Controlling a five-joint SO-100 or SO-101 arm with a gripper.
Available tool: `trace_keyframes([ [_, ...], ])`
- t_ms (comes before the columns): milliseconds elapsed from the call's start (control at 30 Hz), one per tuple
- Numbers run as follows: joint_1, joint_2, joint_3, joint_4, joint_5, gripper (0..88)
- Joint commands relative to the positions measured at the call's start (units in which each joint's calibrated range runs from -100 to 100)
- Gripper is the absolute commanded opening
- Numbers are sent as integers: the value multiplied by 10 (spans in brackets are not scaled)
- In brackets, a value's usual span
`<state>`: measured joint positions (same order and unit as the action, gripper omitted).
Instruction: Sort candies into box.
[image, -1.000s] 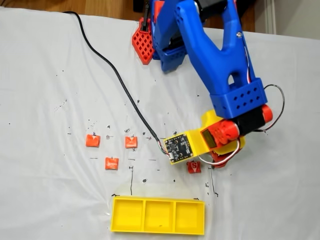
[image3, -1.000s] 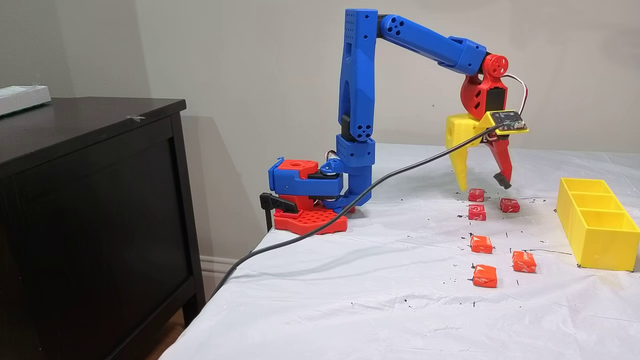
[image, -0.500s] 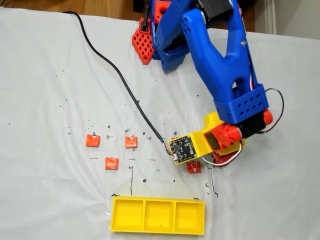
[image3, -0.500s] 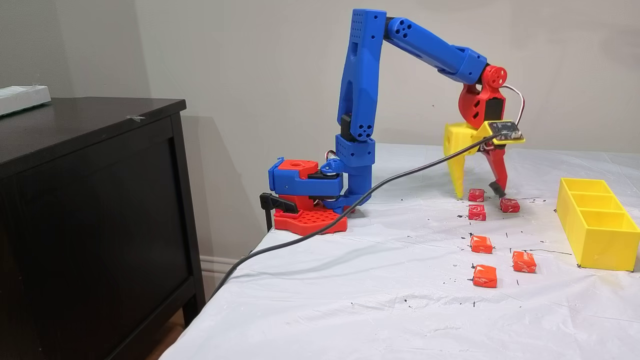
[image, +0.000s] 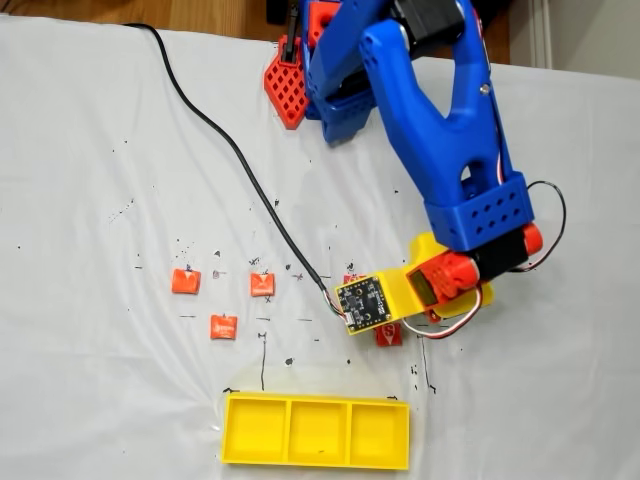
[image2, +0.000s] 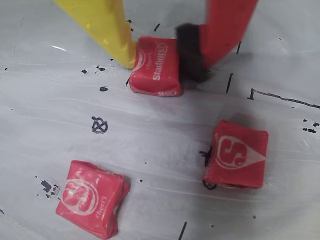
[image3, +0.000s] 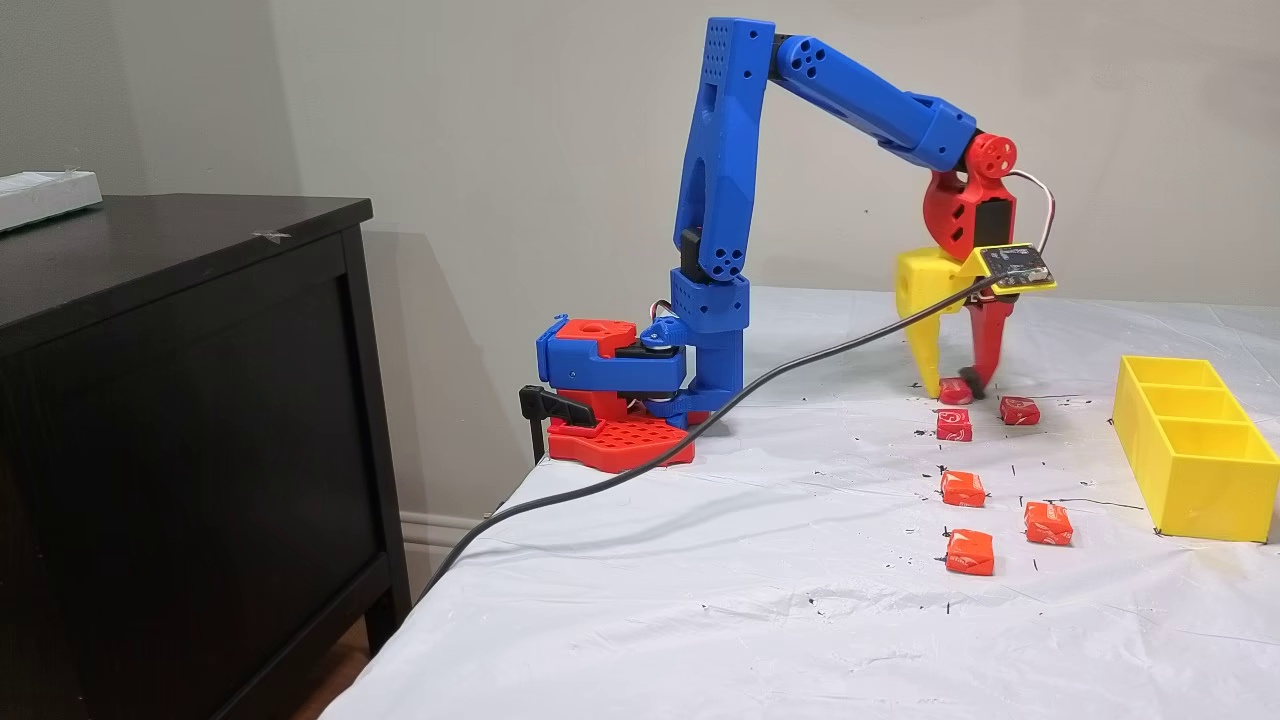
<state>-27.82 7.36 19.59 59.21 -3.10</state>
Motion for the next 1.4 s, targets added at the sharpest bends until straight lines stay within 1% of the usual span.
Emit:
trace_keyframes([
  [0, 14, -41, -5, 14, 0, 2],
  [267, 54, -167, -58, 60, 23, 2],
  [400, 82, -223, -89, 55, 34, 2],
  [533, 116, -238, -124, 14, 23, 2],
  [700, 133, -218, -125, -69, 18, 2],
  [833, 145, -191, -120, -163, 4, 2],
  [1100, 152, -158, -140, -179, 0, 1],
  [1367, 165, -69, -225, -164, -10, 1],
])
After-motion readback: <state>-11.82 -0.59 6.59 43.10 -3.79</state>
